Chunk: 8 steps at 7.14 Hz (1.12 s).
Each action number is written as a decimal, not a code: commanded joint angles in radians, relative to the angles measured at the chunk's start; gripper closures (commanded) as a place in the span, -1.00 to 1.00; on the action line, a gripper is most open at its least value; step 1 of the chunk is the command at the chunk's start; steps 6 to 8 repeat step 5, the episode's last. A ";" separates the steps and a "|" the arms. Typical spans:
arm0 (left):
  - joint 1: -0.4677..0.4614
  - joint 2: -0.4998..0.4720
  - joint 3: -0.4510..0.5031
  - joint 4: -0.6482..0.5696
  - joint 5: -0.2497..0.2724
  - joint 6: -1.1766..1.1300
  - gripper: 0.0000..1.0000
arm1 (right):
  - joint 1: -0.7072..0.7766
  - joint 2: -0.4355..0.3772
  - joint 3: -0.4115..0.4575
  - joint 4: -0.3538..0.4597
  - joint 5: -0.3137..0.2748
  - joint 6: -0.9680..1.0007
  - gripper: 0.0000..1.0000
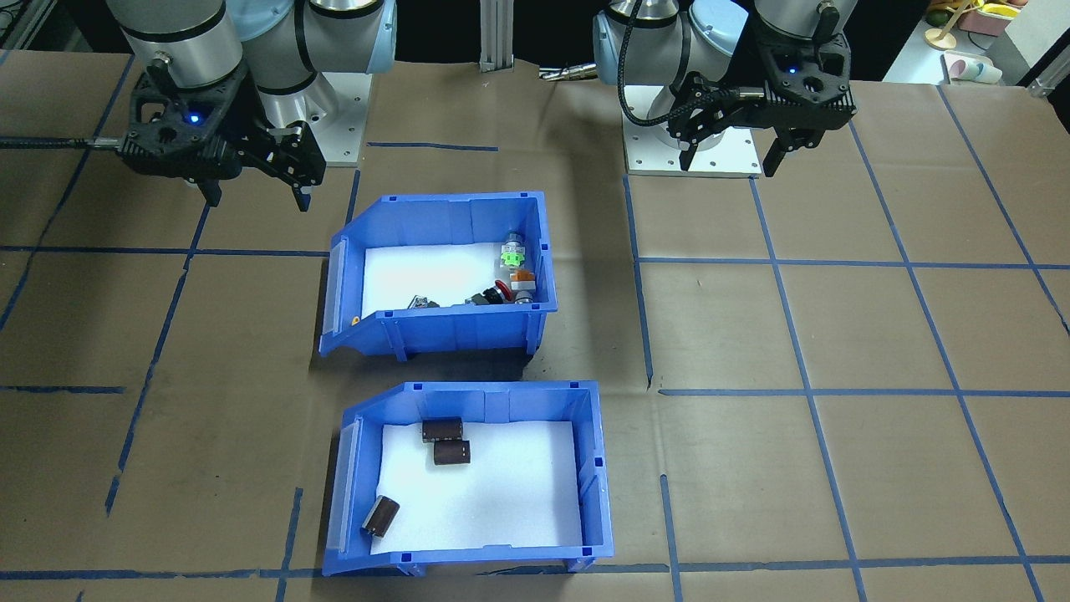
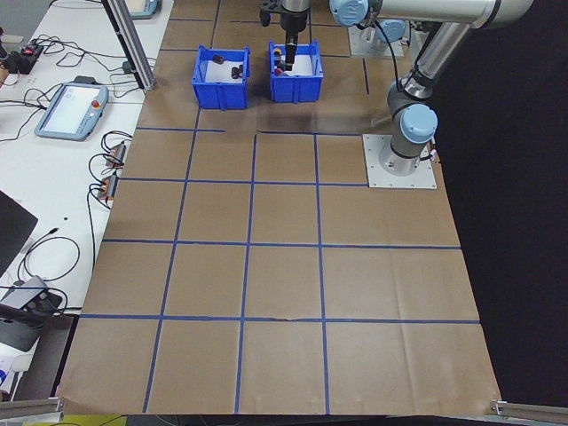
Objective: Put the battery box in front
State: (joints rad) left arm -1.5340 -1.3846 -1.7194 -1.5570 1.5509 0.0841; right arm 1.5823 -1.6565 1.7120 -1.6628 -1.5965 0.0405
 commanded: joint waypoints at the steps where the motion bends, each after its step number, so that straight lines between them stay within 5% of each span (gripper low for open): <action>1: 0.000 -0.001 0.000 0.000 0.000 0.000 -0.99 | -0.013 -0.002 0.000 0.001 0.000 -0.005 -1.00; 8: 0.000 -0.001 0.000 0.000 0.000 -0.001 -0.99 | -0.011 -0.003 0.000 -0.005 -0.002 -0.005 -1.00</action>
